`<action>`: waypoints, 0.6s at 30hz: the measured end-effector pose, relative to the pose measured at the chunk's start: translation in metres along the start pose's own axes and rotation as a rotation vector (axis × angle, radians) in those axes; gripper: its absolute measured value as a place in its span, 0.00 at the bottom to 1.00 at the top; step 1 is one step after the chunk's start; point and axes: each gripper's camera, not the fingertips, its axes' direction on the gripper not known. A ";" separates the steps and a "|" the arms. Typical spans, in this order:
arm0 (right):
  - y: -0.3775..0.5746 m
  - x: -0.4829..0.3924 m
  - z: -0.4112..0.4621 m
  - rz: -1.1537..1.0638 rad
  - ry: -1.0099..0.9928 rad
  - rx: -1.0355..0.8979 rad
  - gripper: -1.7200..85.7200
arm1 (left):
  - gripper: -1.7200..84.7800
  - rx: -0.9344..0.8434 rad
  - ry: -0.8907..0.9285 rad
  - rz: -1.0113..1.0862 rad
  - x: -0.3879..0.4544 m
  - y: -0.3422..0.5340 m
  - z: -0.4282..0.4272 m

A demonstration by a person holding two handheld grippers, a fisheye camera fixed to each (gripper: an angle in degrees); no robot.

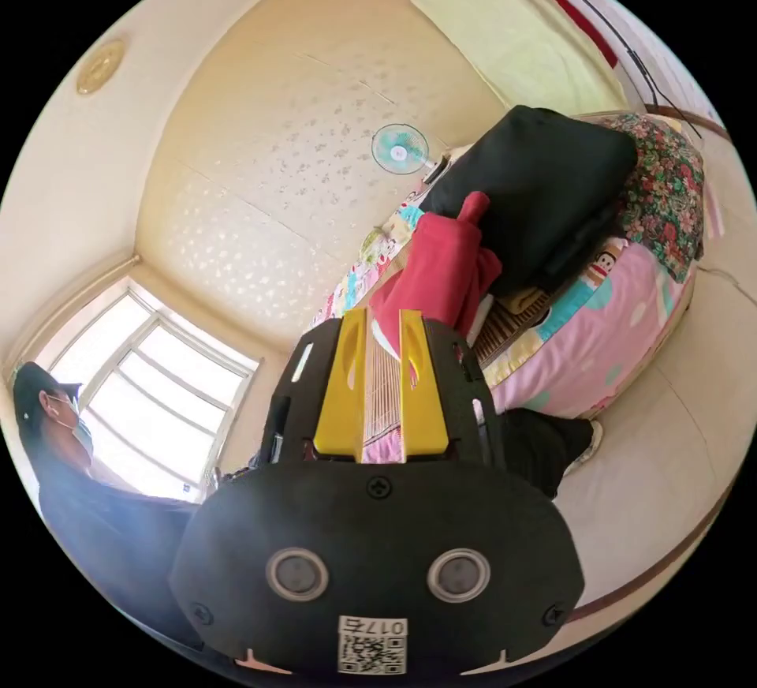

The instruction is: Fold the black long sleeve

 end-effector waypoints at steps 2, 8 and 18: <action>0.010 -0.004 0.019 -0.006 -0.095 0.005 0.09 | 0.14 0.059 0.008 -0.055 0.007 0.009 -0.010; 0.034 -0.021 0.071 -0.039 -0.238 -0.038 0.07 | 0.08 0.394 0.546 0.073 0.077 0.052 -0.144; 0.091 -0.064 0.107 -0.173 -0.385 -0.094 0.05 | 0.08 0.685 1.491 0.807 0.202 0.186 -0.326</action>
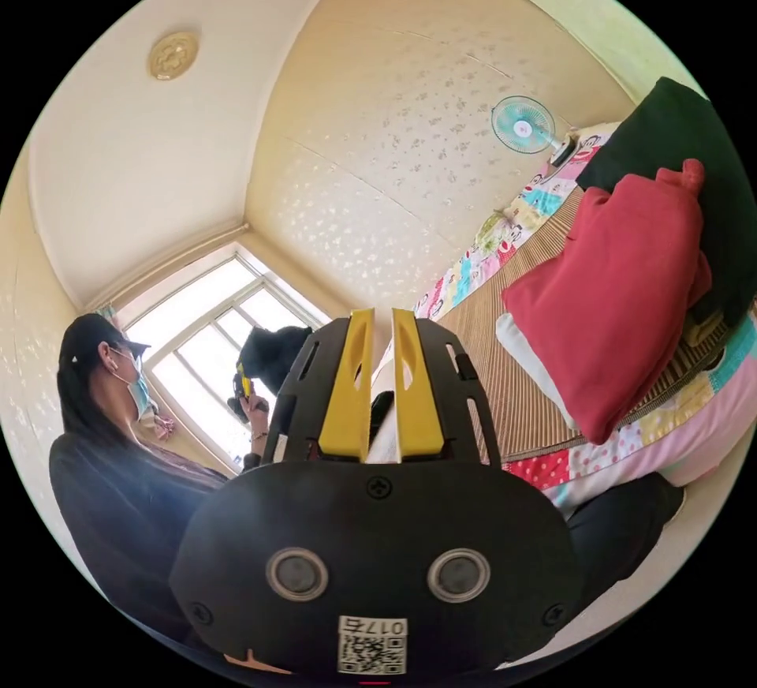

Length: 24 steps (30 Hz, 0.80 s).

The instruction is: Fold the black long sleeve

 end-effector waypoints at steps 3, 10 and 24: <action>0.022 0.004 0.011 -0.020 0.085 -0.122 0.05 | 0.08 -0.083 -0.196 -0.131 -0.001 0.050 -0.012; 0.076 0.040 0.046 0.012 0.349 -0.324 0.06 | 0.11 -0.613 -0.851 -0.661 -0.046 0.266 -0.063; 0.173 0.080 0.165 0.019 0.121 -0.498 0.10 | 0.21 -1.218 -0.357 -0.159 0.050 0.399 0.178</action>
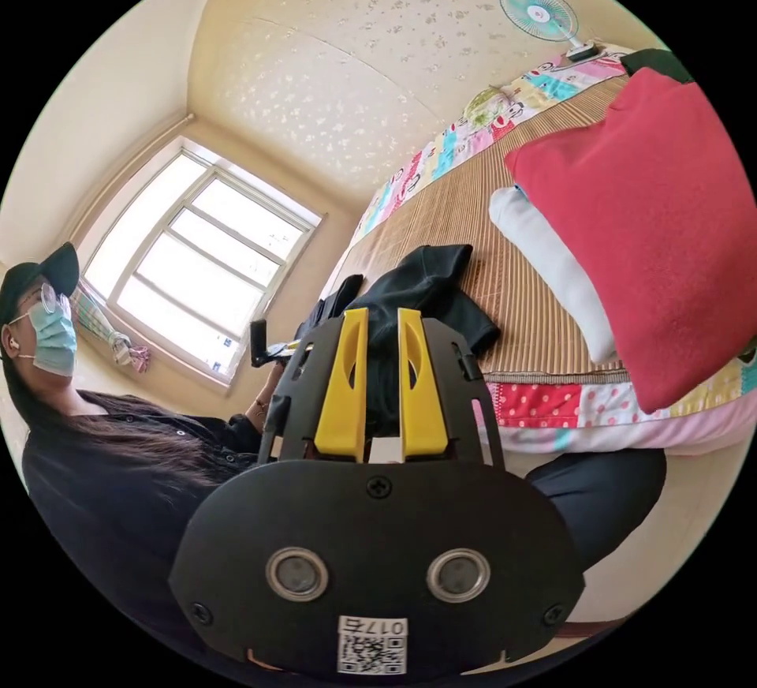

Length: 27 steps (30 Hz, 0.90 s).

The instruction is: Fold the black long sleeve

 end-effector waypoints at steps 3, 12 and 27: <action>0.024 -0.001 0.022 -0.007 0.006 -0.031 0.10 | 0.18 -0.279 -0.175 0.042 0.011 -0.020 0.067; 0.028 -0.030 0.162 -0.311 0.425 -0.348 0.14 | 0.18 -0.148 -0.215 -0.007 0.006 0.038 0.011; 0.029 -0.057 0.336 -0.668 0.788 -0.313 0.06 | 0.04 0.195 -0.010 -0.301 -0.024 0.100 -0.091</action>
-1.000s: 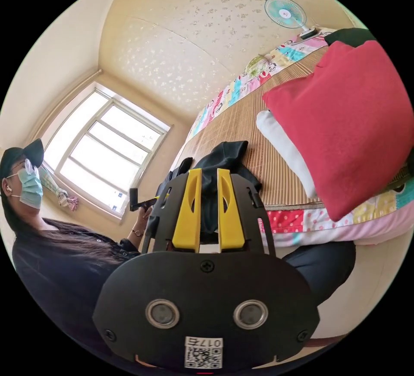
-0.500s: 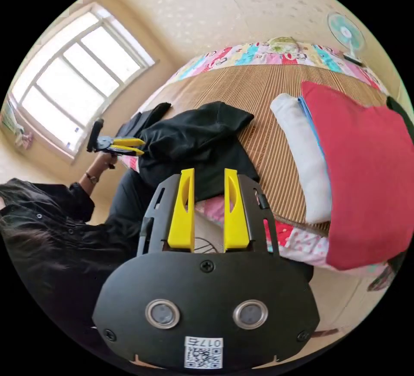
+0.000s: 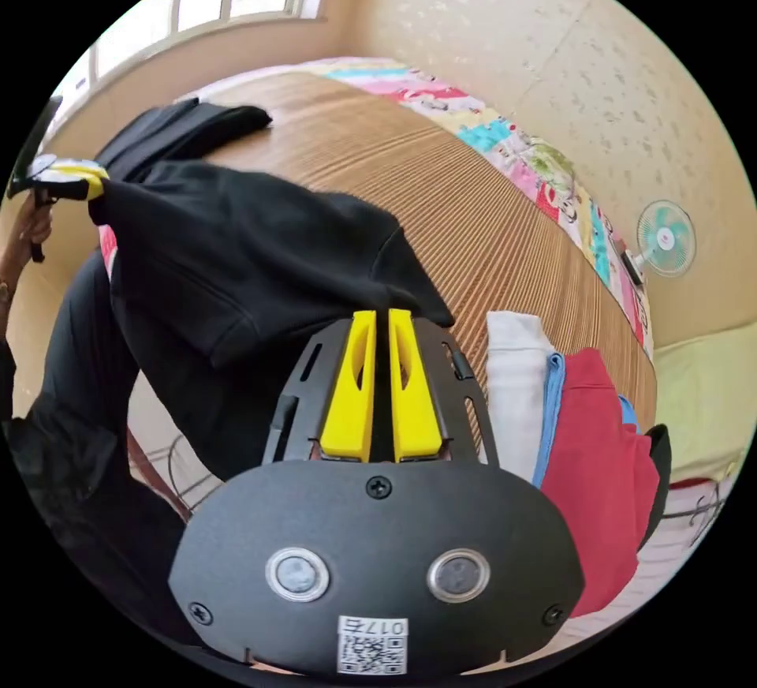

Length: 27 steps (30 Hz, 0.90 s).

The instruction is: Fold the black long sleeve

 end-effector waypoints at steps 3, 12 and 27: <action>0.016 0.008 -0.114 0.143 0.002 0.331 0.06 | 0.03 0.314 0.107 -0.084 0.001 0.013 -0.096; 0.072 0.000 -0.414 0.244 -0.022 1.063 0.05 | 0.01 1.049 0.279 0.190 0.115 0.024 -0.340; -0.224 0.205 -0.199 0.337 0.107 0.271 0.08 | 0.04 0.294 -0.308 0.149 0.054 -0.394 -0.278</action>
